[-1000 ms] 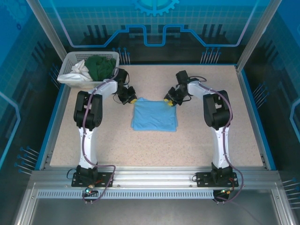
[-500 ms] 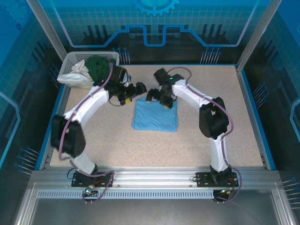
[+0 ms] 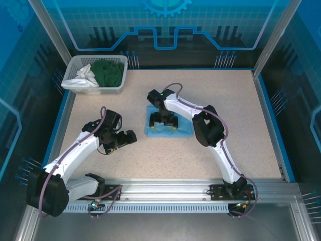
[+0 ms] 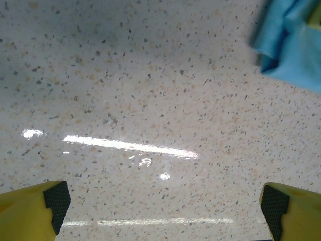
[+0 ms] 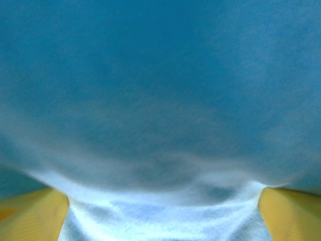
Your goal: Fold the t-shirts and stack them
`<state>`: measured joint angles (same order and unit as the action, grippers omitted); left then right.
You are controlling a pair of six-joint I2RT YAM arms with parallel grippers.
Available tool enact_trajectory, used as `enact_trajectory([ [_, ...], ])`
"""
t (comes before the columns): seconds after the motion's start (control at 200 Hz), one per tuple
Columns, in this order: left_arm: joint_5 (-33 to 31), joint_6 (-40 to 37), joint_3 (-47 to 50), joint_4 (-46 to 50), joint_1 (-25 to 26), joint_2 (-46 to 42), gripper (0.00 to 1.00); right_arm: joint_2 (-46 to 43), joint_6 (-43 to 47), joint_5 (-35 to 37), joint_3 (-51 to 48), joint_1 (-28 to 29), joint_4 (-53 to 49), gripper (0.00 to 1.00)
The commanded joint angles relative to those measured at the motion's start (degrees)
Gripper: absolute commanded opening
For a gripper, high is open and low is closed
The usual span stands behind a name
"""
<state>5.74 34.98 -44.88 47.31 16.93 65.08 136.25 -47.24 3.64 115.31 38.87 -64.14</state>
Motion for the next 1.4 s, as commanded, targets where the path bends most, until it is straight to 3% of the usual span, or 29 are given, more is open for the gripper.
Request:
enact_trajectory([
  [0.0,1.35,0.27,-0.96,0.85,-0.19,-0.94,0.99,3.91,2.99,6.27,-1.29,-7.5,-5.24,1.0],
  [0.315,3.33,3.7,-0.28,-3.03,-0.14,4.62,0.99,5.2,14.41,12.96,5.81,-22.74,-7.89,0.99],
  [0.61,0.96,3.44,-8.1,0.74,-1.0,11.47,0.99,16.54,20.37,16.57,29.36,-31.71,-14.95,1.0],
  [0.715,0.94,3.04,-11.68,1.9,-1.04,13.92,0.99,14.46,19.65,15.96,36.3,-32.05,-15.82,1.0],
  [0.81,1.53,3.11,-13.1,1.58,-1.02,15.86,0.99,5.51,17.3,12.62,29.88,-31.42,-10.12,1.0],
  [0.895,2.54,3.39,-13.22,0.62,-0.95,17.41,0.99,-4.52,13.15,7.45,15.95,-31.29,-2.87,0.97],
  [1.005,3.16,3.33,-13.39,-0.21,-0.93,18.67,0.99,-12.97,10.54,2.33,-0.34,-30.4,4.18,0.81],
  [1.286,3.93,0.21,-13.99,-0.38,-0.93,18.48,0.99,-15.0,12.5,2.11,-19.41,-27.34,7.47,0.5],
  [1.396,4.24,-1.24,-14.33,-0.12,-0.93,18.46,0.99,-14.38,12.67,4.27,-22.92,-28.57,8.56,0.44],
])
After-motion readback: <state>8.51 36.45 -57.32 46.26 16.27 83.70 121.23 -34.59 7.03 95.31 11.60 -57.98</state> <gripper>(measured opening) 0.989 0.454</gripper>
